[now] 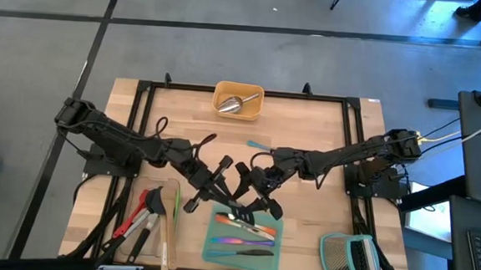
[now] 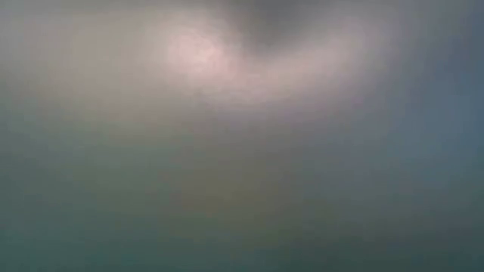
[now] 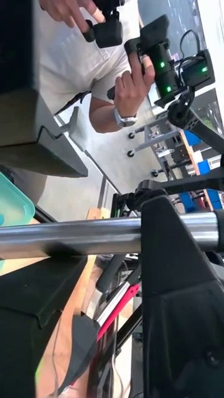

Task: Pick & Place Kitchen Items
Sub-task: Put the slotted spatula into the transparent bin

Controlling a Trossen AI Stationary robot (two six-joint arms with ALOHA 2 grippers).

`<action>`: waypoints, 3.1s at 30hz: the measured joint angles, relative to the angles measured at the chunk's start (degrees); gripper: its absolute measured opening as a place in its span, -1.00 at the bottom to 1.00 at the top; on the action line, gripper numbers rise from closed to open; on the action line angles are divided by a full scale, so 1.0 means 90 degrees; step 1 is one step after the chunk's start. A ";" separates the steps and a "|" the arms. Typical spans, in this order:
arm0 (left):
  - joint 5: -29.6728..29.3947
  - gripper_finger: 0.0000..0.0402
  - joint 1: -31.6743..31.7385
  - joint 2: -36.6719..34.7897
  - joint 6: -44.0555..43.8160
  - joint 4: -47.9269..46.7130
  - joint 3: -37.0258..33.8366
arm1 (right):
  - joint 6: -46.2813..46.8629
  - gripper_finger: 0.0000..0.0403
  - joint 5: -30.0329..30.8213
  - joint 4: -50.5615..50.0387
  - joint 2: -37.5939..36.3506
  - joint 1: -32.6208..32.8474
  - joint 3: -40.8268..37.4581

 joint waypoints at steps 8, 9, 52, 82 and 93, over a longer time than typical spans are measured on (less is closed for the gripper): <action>0.0344 -0.76 0.0171 0.0009 0.0002 0.0123 -0.0001 | -0.0049 -0.27 0.0000 -0.0199 -0.0002 0.0000 0.0000; 0.0381 -0.76 0.0189 0.0033 -0.0003 0.0165 -0.0002 | -0.0049 -0.34 0.0000 -0.0207 -0.0002 0.0000 0.0000; -0.4505 0.19 -0.1241 -0.0989 -0.1723 -0.2648 -0.0007 | -0.2666 -0.72 0.6519 -0.2915 -0.0019 0.1490 0.0869; -0.5745 0.19 -0.1500 0.0455 -0.2365 0.0219 -0.0010 | -0.3257 -0.73 0.8367 -0.3448 -0.0002 0.1926 0.0872; -0.5881 0.19 -0.1712 0.0135 -0.6919 -0.1077 -0.0007 | -0.3257 -0.73 0.8685 -0.3552 -0.0002 0.1926 0.0874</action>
